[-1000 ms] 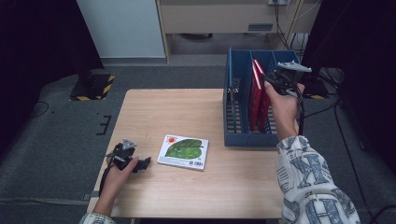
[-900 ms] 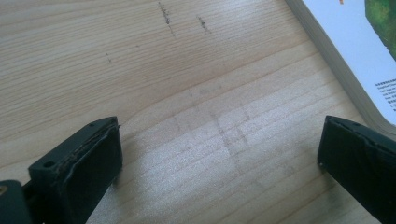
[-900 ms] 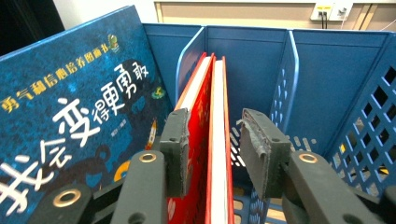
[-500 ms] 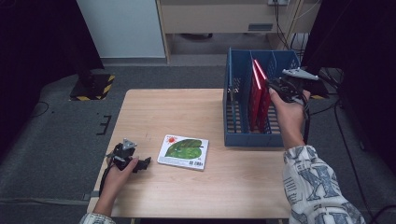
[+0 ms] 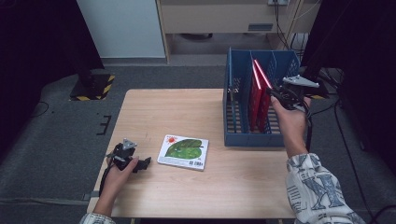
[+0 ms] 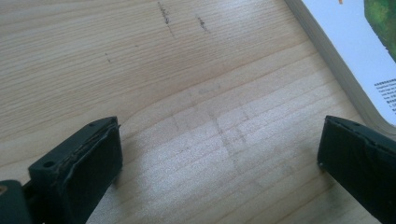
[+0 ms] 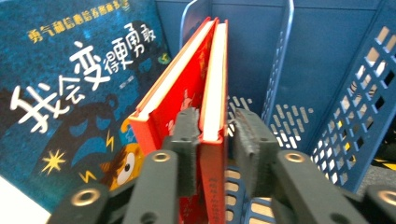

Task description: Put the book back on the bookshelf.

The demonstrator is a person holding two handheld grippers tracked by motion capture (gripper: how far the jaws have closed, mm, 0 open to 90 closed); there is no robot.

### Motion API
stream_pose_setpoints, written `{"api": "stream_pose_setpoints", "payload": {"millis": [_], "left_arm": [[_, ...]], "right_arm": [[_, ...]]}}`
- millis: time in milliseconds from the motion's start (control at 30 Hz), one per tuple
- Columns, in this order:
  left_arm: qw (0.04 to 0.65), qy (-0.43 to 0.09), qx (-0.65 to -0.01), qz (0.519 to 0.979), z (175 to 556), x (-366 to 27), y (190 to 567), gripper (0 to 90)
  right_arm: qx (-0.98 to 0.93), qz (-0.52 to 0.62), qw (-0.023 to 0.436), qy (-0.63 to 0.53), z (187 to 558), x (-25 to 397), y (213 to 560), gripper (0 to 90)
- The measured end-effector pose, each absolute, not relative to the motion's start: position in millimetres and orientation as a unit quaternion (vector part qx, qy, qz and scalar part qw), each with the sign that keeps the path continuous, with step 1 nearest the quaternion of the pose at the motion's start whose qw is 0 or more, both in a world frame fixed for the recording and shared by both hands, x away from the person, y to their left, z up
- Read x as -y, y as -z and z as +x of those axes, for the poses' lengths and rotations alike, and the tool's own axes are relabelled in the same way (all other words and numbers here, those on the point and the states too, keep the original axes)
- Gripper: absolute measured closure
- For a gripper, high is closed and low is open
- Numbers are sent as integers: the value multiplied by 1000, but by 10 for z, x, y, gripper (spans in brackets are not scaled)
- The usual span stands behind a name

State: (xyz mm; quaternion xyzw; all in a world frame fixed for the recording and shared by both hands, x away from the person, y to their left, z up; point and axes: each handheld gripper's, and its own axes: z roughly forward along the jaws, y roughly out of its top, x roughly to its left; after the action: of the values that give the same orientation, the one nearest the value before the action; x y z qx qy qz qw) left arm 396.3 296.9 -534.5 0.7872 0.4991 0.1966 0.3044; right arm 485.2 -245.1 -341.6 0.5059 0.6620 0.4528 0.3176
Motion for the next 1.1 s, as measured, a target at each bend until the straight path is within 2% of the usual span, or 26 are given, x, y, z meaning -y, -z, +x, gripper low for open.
{"api": "stream_pose_setpoints", "payload": {"millis": [200,567,967,1100], "left_arm": [[304,-197,-499,787,3963,-2969,5345,0],[305,-197,-499,787,3963,-2969,5346,0],[304,-196,-499,787,3964,-2969,5345,0],[305,-196,-499,787,3964,-2969,5345,0]], "right_arm": [[-668,501,323,-447,4838,2417,3416,767],[-669,494,309,-462,4798,2315,3413,729],[-666,480,289,-492,4745,2303,3418,529],[-663,477,284,-503,4736,2297,3430,416]]}}
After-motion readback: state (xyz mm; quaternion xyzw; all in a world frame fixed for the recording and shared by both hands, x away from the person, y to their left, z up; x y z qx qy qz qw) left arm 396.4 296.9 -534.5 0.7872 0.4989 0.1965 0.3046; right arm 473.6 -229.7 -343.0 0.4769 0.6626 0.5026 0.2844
